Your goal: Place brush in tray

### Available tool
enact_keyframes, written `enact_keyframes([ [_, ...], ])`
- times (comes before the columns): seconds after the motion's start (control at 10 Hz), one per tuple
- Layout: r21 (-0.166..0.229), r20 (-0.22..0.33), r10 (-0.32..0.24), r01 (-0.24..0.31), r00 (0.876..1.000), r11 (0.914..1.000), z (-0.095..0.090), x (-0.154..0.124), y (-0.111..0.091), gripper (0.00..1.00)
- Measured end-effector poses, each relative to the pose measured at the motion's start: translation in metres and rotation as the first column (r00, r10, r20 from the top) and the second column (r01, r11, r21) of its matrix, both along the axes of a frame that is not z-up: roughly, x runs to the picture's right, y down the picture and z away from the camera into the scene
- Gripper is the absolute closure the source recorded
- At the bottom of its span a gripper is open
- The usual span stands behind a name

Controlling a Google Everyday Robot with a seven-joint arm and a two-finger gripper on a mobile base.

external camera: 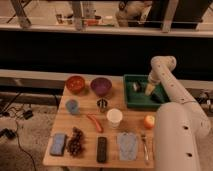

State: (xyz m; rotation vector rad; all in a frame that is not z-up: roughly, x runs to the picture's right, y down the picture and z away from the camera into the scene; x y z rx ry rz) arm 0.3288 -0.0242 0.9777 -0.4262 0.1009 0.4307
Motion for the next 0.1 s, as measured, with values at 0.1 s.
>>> enact_keyframes([
  [0.1,0.000,0.000,0.000,0.000,1.000,1.0000,0.0000,0.0000,0.0000,0.20],
])
